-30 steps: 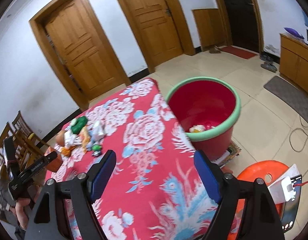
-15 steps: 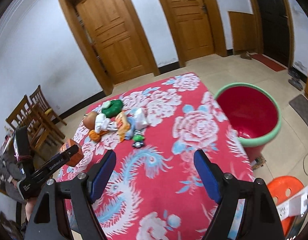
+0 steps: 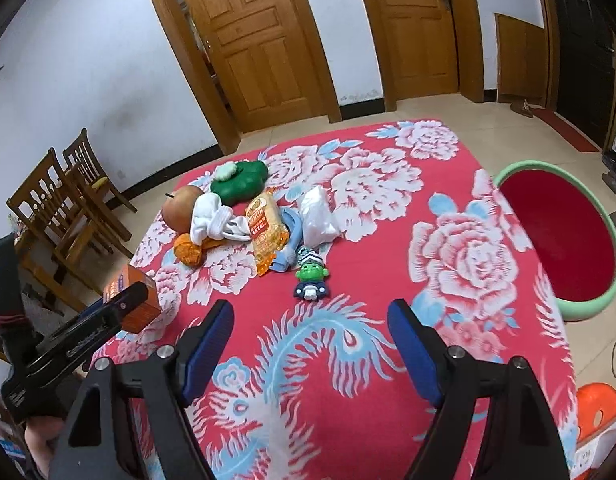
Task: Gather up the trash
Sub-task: 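Lower the right gripper onto the green toy figure and close it, then carry the green toy figure over the red bin while the left gripper carries the orange box there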
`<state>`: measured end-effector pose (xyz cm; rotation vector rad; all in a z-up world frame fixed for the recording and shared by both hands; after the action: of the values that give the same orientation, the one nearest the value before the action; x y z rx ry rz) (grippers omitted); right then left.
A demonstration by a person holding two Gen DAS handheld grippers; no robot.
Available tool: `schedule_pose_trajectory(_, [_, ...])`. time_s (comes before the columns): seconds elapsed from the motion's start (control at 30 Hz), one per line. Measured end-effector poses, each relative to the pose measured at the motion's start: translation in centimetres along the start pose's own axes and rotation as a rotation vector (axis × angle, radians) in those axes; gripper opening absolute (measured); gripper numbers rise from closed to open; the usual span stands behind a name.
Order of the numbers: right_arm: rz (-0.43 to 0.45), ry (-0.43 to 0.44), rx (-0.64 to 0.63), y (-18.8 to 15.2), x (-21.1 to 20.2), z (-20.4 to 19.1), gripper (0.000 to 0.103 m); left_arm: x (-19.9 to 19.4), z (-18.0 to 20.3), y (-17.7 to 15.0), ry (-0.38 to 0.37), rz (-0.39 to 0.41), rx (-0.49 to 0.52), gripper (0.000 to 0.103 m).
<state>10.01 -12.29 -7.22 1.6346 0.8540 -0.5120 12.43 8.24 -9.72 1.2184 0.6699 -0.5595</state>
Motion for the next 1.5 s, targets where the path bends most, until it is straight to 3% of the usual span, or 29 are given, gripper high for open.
schedule_pose_trajectory(0.17, [-0.022,-0.020,-0.016,0.4,2.8,-0.1,0.079,1.1,-0.2,0.1,0.011,-0.012,-0.010,0.064])
schedule_pose_trajectory(0.47, [-0.115,-0.018,-0.052,-0.5,7.2,-0.1,0.056,2.8,-0.3,-0.3,0.026,-0.045,-0.006,0.064])
schedule_pose_trajectory(0.67, [-0.122,-0.022,-0.070,-0.6,8.2,0.0,0.046,3.3,-0.5,-0.5,0.035,-0.055,-0.006,0.064])
schedule_pose_trajectory(0.8, [-0.115,-0.032,-0.081,-0.6,8.4,0.0,0.033,3.5,-0.5,-0.5,0.036,-0.060,-0.010,0.064])
schedule_pose_trajectory(1.17, [-0.052,-0.027,-0.052,-0.3,6.5,0.4,0.032,2.3,0.1,-0.2,0.013,-0.045,-0.005,0.064])
schedule_pose_trajectory(1.5, [0.067,-0.050,0.078,0.2,1.6,4.8,0.032,1.3,3.1,-0.3,-0.046,-0.041,0.025,0.064])
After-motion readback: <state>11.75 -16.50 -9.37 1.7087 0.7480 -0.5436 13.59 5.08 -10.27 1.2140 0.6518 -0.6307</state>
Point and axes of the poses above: each gripper's, at about its wrist camera, not at the fingertips, and x roughly the way its jaws point, z to its right, y to its top, the point moved 10 cm from there along x, roughly the way its jaws point, and after that the axes turned 3 degrees about -x, right-handed, at the moved point
